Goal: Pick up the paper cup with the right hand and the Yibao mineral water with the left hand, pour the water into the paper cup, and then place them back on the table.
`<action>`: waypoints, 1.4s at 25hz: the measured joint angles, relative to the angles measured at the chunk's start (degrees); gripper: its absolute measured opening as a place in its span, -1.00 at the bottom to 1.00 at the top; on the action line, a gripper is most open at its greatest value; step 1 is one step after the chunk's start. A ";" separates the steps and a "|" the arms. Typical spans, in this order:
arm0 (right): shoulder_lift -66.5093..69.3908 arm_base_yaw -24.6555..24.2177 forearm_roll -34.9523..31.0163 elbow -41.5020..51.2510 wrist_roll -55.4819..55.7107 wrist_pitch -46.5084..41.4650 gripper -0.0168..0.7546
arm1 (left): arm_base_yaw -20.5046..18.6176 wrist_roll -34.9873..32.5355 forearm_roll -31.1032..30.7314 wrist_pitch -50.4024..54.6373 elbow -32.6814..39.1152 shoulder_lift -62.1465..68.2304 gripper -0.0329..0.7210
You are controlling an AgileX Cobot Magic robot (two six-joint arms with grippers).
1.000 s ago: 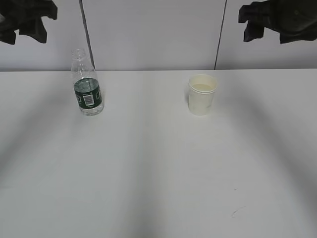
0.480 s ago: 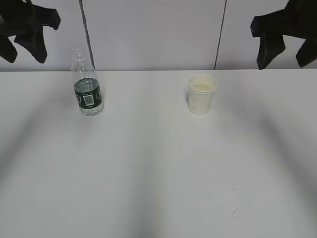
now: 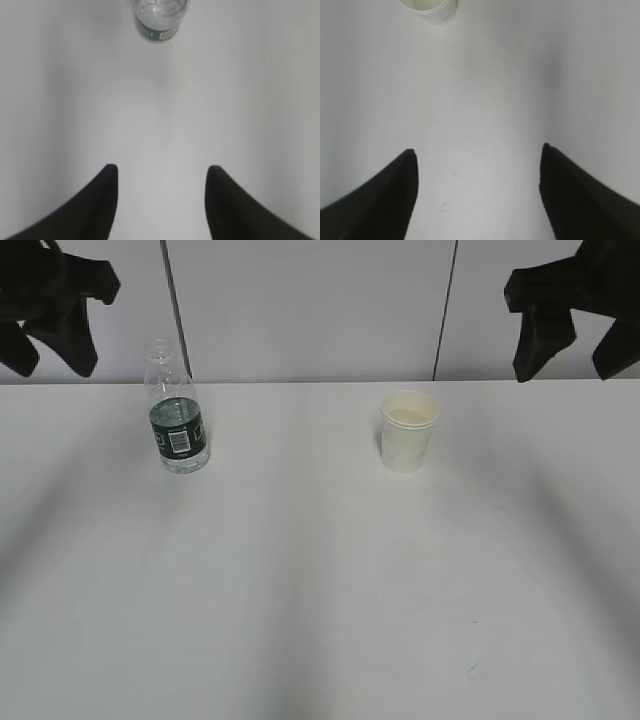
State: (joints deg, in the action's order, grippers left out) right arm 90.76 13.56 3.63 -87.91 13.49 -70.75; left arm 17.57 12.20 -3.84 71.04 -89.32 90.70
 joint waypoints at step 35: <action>-73.57 0.00 3.36 46.77 -0.64 -1.76 0.56 | 0.00 0.00 -2.64 1.72 45.05 -69.15 -0.02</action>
State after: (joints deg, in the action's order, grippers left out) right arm 17.19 13.56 6.99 -41.14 12.84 -72.51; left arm 17.57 12.20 -6.48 72.77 -44.26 21.55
